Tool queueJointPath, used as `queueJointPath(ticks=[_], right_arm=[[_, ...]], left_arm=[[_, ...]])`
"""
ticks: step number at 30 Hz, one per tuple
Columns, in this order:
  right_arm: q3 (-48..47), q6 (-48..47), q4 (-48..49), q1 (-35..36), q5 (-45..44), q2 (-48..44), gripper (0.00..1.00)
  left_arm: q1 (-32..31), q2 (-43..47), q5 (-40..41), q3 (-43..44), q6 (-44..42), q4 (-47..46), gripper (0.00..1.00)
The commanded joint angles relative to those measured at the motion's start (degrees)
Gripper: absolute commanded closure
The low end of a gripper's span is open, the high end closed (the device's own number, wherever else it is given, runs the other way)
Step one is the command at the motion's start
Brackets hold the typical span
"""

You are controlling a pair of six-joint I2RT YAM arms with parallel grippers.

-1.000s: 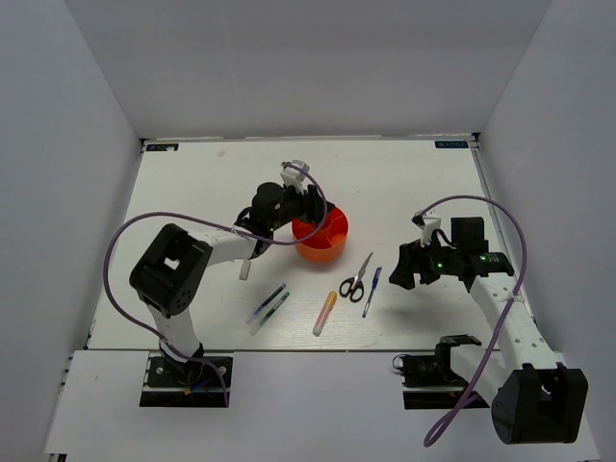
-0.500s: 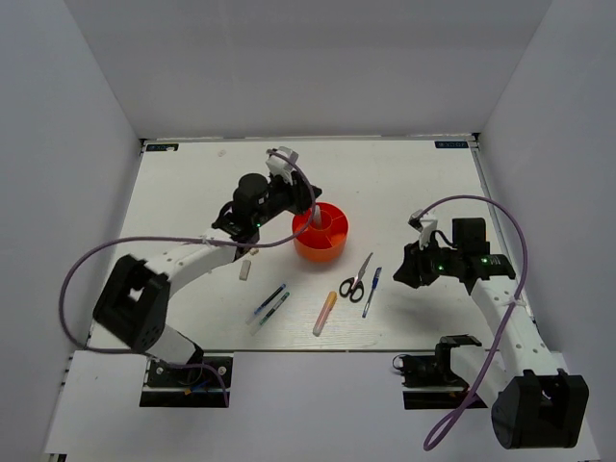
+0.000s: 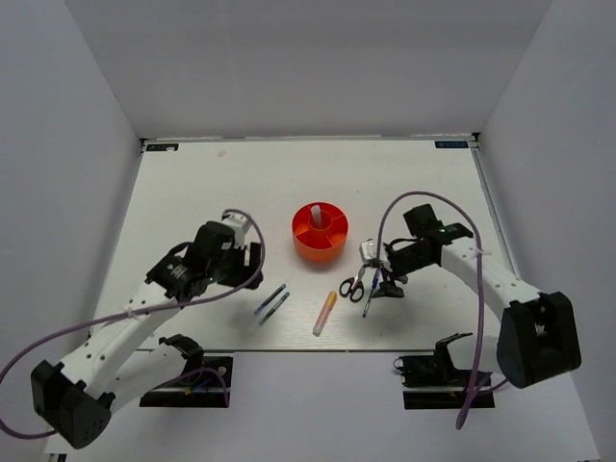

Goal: Sort the stationery into containers
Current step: Pick up the pen from the center of the board.

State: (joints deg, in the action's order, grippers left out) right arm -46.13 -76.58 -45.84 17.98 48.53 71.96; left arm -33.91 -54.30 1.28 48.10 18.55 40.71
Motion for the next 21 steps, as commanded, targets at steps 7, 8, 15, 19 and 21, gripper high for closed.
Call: queueJointPath(ticks=[7, 8, 15, 19, 21], right_arm=[[-5.81, -6.32, 12.61, 17.51, -13.89, 9.32, 0.22], [-5.64, -6.13, 15.06, 18.40, -14.86, 10.47, 0.24], [-2.92, -5.43, 20.79, 25.61, -24.09, 13.81, 0.31], [-2.04, -5.08, 21.85, 28.59, -25.59, 15.31, 0.34], [-2.38, -4.90, 21.16, 29.13, -25.42, 16.01, 0.35]], left_arm=[[4.64, 15.54, 3.37, -7.75, -0.43, 12.11, 0.15], [4.56, 16.41, 3.90, -8.02, -0.70, 12.29, 0.15], [5.08, 18.88, 6.54, -9.77, -1.06, 11.68, 0.15], [5.78, 20.37, 6.72, -11.09, -1.06, 10.80, 0.15], [6.22, 20.64, 6.63, -11.53, -0.88, 10.80, 0.15]])
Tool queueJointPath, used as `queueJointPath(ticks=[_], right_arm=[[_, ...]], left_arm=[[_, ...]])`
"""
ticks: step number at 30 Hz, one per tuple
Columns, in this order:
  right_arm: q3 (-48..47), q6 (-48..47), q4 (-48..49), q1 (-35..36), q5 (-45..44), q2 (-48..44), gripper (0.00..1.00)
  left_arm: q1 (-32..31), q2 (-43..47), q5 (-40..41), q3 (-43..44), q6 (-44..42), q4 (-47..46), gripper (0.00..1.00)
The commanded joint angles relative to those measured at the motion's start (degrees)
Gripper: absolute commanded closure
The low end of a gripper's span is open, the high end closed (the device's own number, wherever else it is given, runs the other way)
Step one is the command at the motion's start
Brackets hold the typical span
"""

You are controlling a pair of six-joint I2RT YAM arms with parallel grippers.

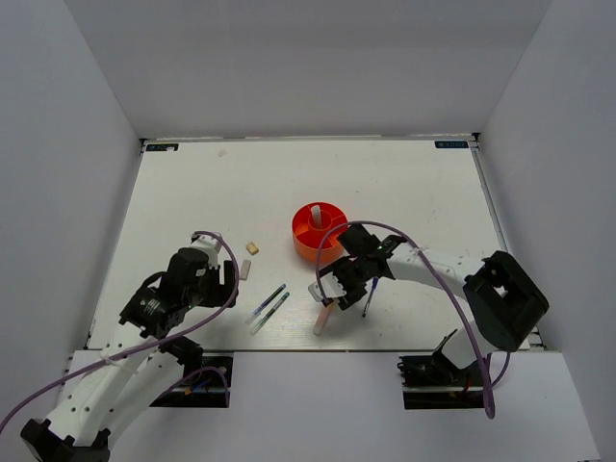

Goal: Sort the stationery into containers
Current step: Pick up the pen from the center of the board.

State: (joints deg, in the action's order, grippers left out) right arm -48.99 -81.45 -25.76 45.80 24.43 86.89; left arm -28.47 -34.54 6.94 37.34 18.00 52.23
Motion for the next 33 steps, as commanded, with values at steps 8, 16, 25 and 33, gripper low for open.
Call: queueJointPath(ticks=[8, 16, 25, 33], right_arm=[[2.58, 0.06, 3.25, 5.61, -3.32, 2.40, 0.38], [3.55, -0.90, 4.93, 8.07, -5.61, 4.42, 0.56], [-2.33, -5.99, -9.99, 8.08, -3.51, 7.68, 0.81], [-7.34, 1.37, -12.30, 8.16, -4.03, 1.80, 0.94]], left_arm=[[1.22, 2.81, 0.79, -2.27, 0.19, -0.64, 0.15], [1.49, 3.34, 0.44, -2.54, 0.28, -0.72, 0.15], [1.40, 4.75, 0.62, -3.15, 0.37, -0.72, 0.15], [1.49, 5.28, 0.27, -3.33, 0.37, -0.81, 0.15]])
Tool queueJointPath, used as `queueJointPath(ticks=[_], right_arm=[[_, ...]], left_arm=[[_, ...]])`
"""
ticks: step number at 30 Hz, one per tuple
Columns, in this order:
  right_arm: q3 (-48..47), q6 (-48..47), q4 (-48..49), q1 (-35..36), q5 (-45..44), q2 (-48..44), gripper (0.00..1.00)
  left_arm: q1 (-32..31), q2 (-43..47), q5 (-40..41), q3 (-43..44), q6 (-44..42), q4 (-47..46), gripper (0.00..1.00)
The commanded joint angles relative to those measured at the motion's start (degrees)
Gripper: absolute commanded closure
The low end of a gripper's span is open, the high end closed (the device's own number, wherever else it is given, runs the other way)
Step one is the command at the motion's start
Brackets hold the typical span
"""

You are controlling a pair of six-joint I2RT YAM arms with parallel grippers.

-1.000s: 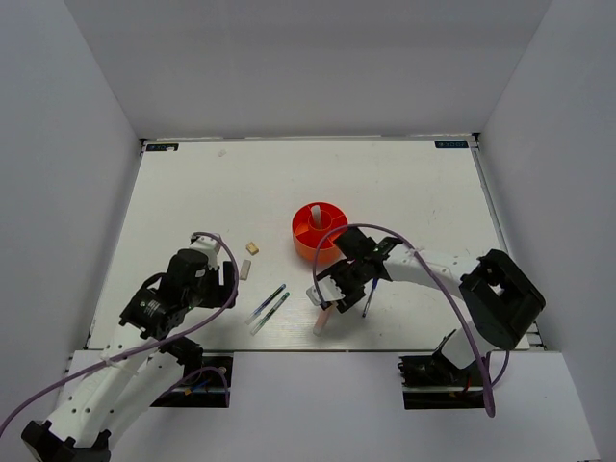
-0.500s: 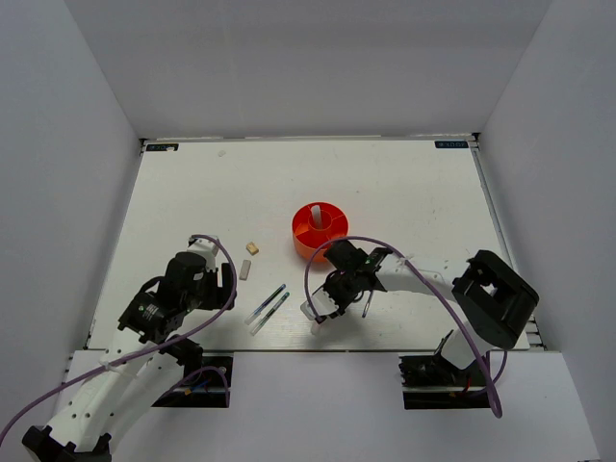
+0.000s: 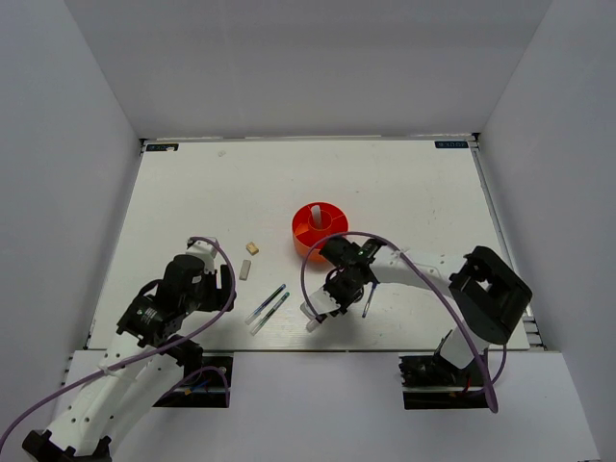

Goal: Sort the stationery into containers
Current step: Pick up the pen from the center of the board, then place the pen in the storage box.

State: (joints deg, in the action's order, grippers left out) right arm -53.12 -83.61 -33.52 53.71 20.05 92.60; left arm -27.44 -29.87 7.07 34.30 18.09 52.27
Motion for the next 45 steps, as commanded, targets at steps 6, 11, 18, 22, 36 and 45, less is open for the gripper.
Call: queueJointPath(ticks=[6, 11, 18, 22, 36, 45], right_arm=[[-10.77, 9.08, -6.47, -0.10, -5.54, -7.25, 0.98], [-15.69, 12.33, -6.04, -0.01, -12.82, -8.57, 1.00], [-20.88, 12.07, -2.69, -0.28, -29.07, -9.80, 1.00], [-23.69, 10.49, -1.73, -0.80, -34.37, -9.89, 1.00], [-23.24, -9.10, -1.27, -1.77, -47.56, -8.31, 1.00], [-25.71, -14.29, -4.28, -2.21, -51.78, -2.26, 1.00]], left_arm=[[0.55, 0.60, -0.04, -0.38, 0.28, -0.85, 0.15], [0.55, 0.69, -0.04, -0.38, 0.19, -0.86, 0.15], [0.55, 0.42, -0.22, -0.38, 0.28, -1.03, 0.15], [0.72, 0.16, -0.57, -0.47, 0.19, -1.03, 0.15], [0.63, 0.25, -1.09, -0.47, 0.11, -1.38, 0.15], [0.72, 0.42, -1.53, -0.64, 0.11, -1.47, 0.15]])
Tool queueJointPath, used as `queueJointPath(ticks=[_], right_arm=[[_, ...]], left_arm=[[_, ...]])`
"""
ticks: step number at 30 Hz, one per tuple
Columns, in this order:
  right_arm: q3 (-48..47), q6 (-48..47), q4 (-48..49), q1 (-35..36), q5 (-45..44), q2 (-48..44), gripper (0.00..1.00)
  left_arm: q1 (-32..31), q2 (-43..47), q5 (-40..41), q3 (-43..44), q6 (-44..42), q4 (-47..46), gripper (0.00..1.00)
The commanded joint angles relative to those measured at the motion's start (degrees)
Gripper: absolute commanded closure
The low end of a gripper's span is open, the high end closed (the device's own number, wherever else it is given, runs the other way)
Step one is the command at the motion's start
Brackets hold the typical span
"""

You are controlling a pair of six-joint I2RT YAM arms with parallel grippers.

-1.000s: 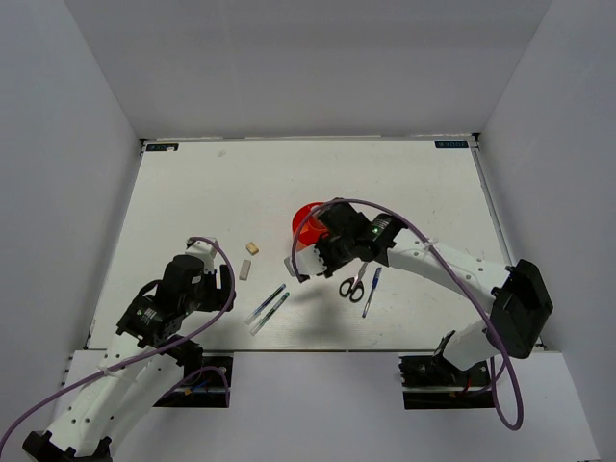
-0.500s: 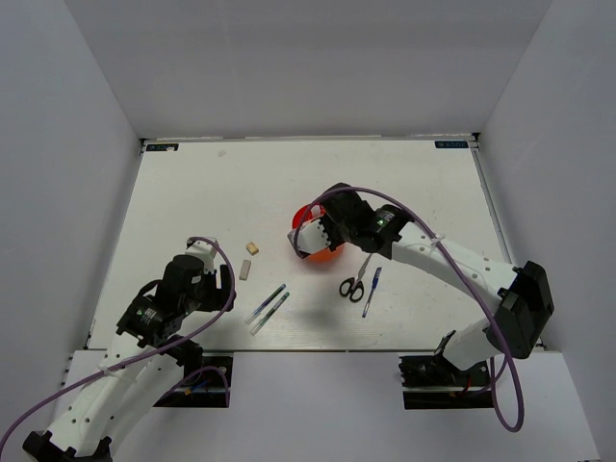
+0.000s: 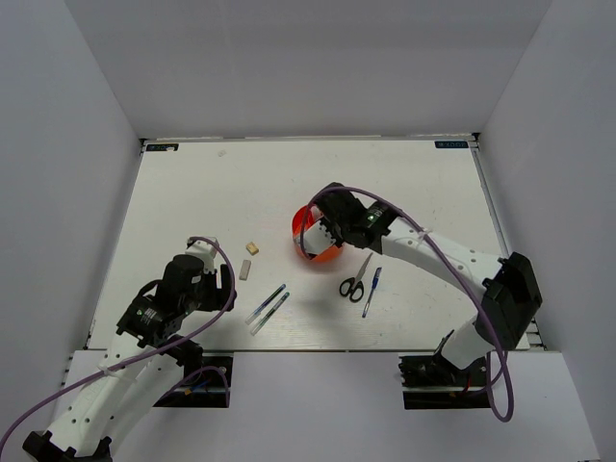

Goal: Sort the stationery into containers
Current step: Place the pen in the storage box.

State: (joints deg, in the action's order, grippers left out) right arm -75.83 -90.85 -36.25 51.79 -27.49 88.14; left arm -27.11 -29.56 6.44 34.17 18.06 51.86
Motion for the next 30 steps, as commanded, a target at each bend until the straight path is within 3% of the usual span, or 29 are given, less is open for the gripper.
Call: queueJointPath(ticks=[1, 9, 14, 19, 27, 30], right_arm=[[-3.09, -7.67, -1.11, -0.20, -4.59, 2.74, 1.00], [-5.29, -9.43, -0.84, -0.02, -7.76, 7.93, 0.99], [-5.82, -10.14, -1.19, 0.33, -9.17, 8.80, 0.75], [-7.04, -8.73, -2.33, 0.59, -7.94, 8.98, 0.60], [-7.57, -6.54, -2.42, 1.47, -6.27, 8.37, 0.59], [-12.29, -1.98, -4.26, 2.34, -4.17, 7.75, 0.60]], left_arm=[[0.48, 0.12, -0.99, -0.34, 0.13, -1.05, 0.15], [0.39, 0.29, -1.34, -0.51, -0.13, -1.32, 0.15], [0.48, 0.29, -1.78, -0.51, 0.04, -1.58, 0.15], [0.39, 0.12, -2.04, -0.69, 0.04, -1.67, 0.15], [0.92, -1.46, -2.74, -0.51, 0.22, -2.37, 0.15], [2.59, -3.04, -3.79, 0.19, 1.36, -3.60, 0.21]])
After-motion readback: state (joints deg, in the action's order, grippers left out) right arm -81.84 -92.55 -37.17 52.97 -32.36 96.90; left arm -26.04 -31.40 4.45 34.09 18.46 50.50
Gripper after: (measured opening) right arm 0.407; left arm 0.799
